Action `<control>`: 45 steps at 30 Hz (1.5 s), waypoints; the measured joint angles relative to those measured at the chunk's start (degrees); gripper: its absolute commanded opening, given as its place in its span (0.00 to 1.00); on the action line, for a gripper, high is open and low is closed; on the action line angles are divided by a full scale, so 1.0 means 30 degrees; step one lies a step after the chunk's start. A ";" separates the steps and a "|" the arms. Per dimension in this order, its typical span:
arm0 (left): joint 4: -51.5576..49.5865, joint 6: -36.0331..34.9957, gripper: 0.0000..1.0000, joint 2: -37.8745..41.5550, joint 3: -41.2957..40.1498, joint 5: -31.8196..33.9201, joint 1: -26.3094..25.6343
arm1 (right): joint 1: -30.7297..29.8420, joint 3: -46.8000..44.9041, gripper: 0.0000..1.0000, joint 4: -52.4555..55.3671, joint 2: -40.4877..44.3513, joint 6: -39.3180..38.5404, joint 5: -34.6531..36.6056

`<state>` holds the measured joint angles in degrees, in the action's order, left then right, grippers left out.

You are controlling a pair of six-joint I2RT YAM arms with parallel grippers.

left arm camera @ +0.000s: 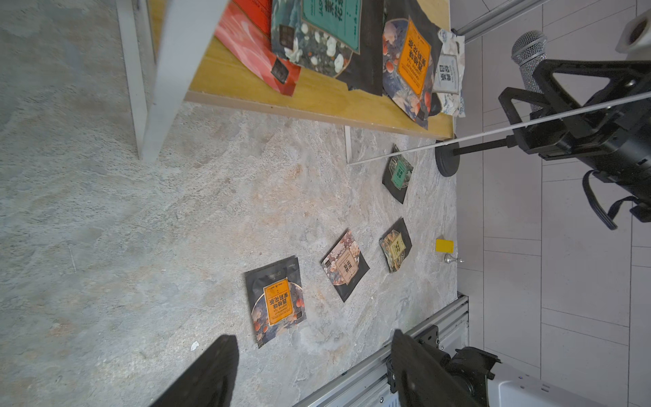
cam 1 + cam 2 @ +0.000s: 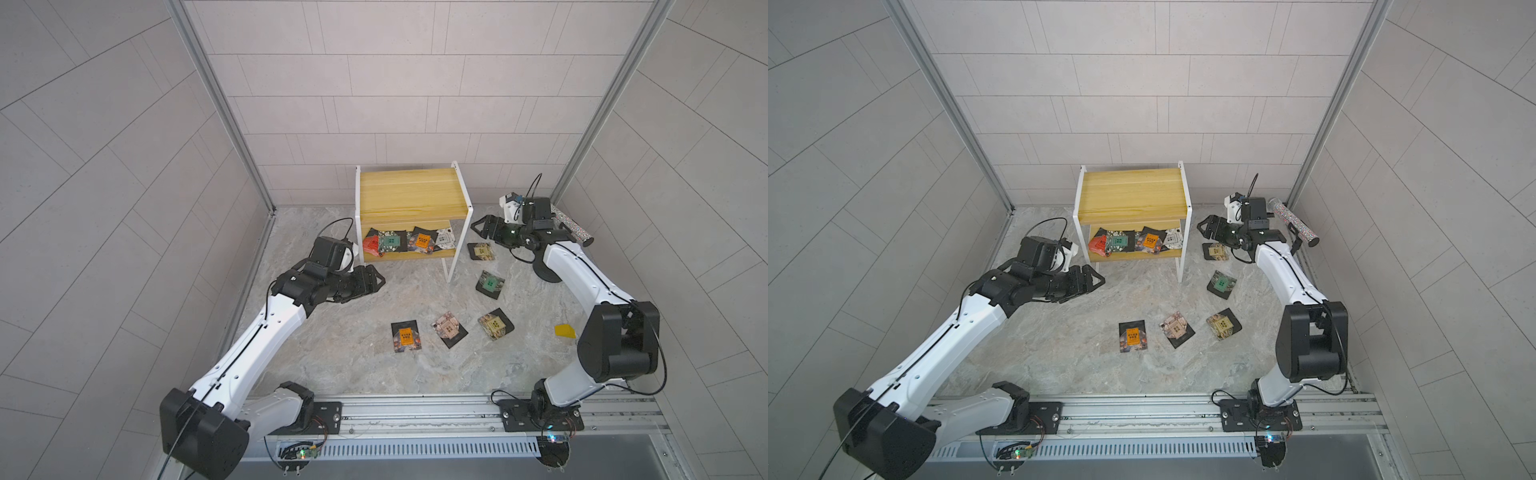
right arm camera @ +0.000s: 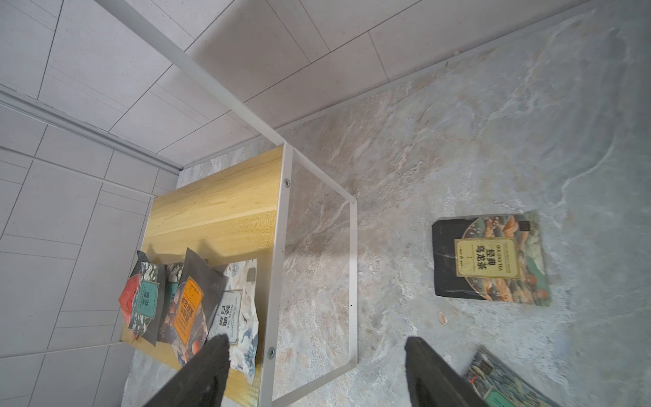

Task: Remove the tea bags from the shelf
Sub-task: Pick up the tea bag from the shelf.

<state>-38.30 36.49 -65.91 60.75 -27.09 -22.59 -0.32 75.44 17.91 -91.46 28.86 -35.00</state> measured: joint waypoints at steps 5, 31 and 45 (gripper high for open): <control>0.0029 -0.0036 0.76 -0.0233 0.0036 0.0036 -0.0036 | -0.0022 0.0619 0.80 0.0168 -0.0852 0.0080 -0.0911; 0.0117 -0.0117 0.76 -0.1086 0.0313 0.0306 -0.0044 | -0.1989 0.4991 0.71 0.3235 -0.5486 -0.1617 -0.3847; 0.0131 -0.0109 0.76 -0.1086 0.0313 0.0481 -0.0109 | -0.2018 0.5195 0.47 0.3249 -0.6375 -0.1698 -0.4167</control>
<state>-37.91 36.16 -69.17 61.69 -25.65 -22.92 -6.37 91.02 27.66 -110.59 23.77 -47.51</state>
